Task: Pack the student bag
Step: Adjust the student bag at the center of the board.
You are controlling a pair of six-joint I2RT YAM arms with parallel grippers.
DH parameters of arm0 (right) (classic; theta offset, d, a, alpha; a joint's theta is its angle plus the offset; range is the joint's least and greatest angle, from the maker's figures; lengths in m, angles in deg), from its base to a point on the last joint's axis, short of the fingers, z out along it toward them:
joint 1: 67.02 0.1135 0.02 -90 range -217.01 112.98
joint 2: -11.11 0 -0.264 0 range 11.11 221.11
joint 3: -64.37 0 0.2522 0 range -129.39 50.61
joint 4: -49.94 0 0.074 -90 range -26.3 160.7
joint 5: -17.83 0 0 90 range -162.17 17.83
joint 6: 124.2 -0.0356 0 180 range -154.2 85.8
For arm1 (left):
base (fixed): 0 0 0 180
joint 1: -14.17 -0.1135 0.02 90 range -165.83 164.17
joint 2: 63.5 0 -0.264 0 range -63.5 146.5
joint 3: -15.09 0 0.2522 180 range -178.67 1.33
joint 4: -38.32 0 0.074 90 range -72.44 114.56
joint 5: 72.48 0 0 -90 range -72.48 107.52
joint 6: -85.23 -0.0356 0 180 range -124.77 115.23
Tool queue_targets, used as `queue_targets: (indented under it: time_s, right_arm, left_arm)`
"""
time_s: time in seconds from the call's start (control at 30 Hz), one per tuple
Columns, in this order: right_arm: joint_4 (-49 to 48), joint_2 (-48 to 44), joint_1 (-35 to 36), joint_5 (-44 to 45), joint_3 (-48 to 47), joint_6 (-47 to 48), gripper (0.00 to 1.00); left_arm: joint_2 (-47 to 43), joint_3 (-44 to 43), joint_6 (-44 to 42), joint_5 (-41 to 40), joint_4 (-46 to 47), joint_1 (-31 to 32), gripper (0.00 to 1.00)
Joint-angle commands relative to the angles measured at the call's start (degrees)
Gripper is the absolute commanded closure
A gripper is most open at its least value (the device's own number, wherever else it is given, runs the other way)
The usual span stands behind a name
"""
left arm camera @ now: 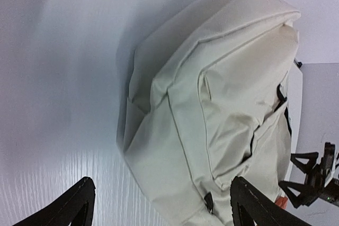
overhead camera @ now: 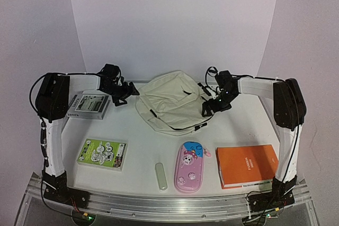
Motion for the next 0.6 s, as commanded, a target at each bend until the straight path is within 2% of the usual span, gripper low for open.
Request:
queue_targets:
  time_s: [0.0, 0.1, 0.23, 0.37, 0.47, 0.5, 0.57]
  right_arm:
    - [1.51, -3.32, 0.20, 2.37, 4.16, -0.39, 0.06]
    - [1.43, -2.48, 0.15, 1.00, 5.81, -0.94, 0.07]
    - [1.39, 0.72, 0.12, 1.55, 3.94, -1.01, 0.08]
    - [1.51, 4.83, 0.14, 3.38, -1.04, -0.25, 0.09]
    - [1.53, 8.23, 0.16, 4.98, -5.34, 0.23, 0.10]
    - [1.57, 9.01, 0.14, 5.79, -6.76, 0.53, 0.10]
    - [1.70, 10.22, 0.11, 7.56, -9.66, 1.19, 0.11]
  left_arm:
    - [5.85, -10.10, -1.98, -2.86, -4.61, -0.32, 0.12]
    - [10.38, -16.46, -2.29, -0.45, -5.98, -0.38, 0.19]
    - [14.01, -19.63, -1.76, 2.87, -6.50, -0.30, 0.36]
    - [12.00, -13.90, -0.99, 6.04, -2.10, -0.08, 0.60]
    - [8.54, -7.75, -0.44, 6.79, 0.97, 0.22, 0.82]
    - [7.00, -4.47, 0.12, 6.93, 2.14, 0.29, 0.92]
    - [3.31, 1.57, 2.00, 6.78, 6.00, 0.44, 0.99]
